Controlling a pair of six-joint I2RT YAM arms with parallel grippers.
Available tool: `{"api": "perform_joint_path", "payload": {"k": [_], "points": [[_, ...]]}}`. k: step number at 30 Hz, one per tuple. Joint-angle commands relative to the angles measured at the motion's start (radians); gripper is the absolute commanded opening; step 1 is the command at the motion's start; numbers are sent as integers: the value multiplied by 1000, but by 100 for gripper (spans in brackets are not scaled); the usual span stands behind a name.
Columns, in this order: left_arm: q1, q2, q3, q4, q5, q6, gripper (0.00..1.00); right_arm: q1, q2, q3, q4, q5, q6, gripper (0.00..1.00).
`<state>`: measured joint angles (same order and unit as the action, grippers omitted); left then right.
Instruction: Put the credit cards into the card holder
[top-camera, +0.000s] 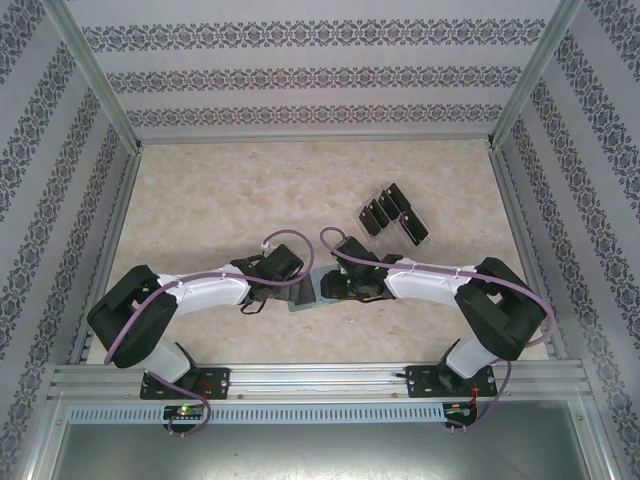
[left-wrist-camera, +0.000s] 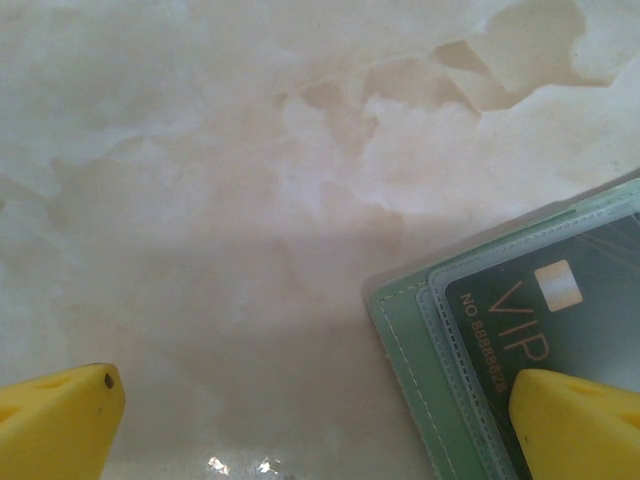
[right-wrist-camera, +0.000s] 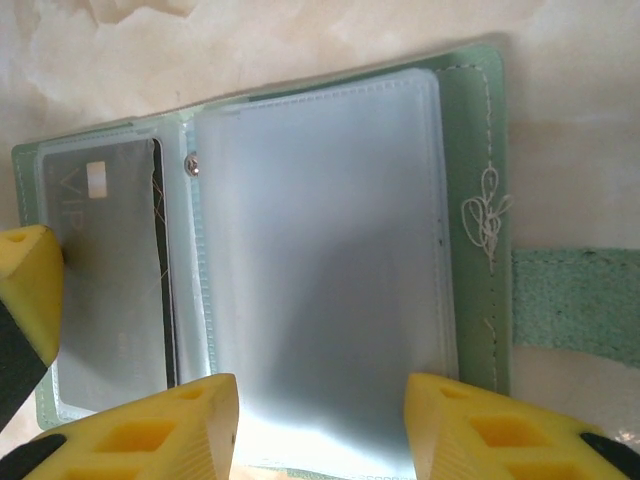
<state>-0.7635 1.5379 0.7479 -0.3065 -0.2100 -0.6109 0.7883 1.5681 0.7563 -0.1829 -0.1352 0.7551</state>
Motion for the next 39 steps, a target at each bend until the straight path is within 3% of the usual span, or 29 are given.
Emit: {"api": "perform_joint_path", "payload": {"k": [1, 12, 39], "points": [[10, -9, -11, -37, -1, -5, 100, 7, 1, -19, -24, 49, -5, 49], [10, -11, -10, -39, 0, -2, 100, 7, -56, -31, -43, 54, -8, 48], [10, -9, -16, -29, 3, -11, 100, 29, 75, -1, 119, -71, 21, 48]]}}
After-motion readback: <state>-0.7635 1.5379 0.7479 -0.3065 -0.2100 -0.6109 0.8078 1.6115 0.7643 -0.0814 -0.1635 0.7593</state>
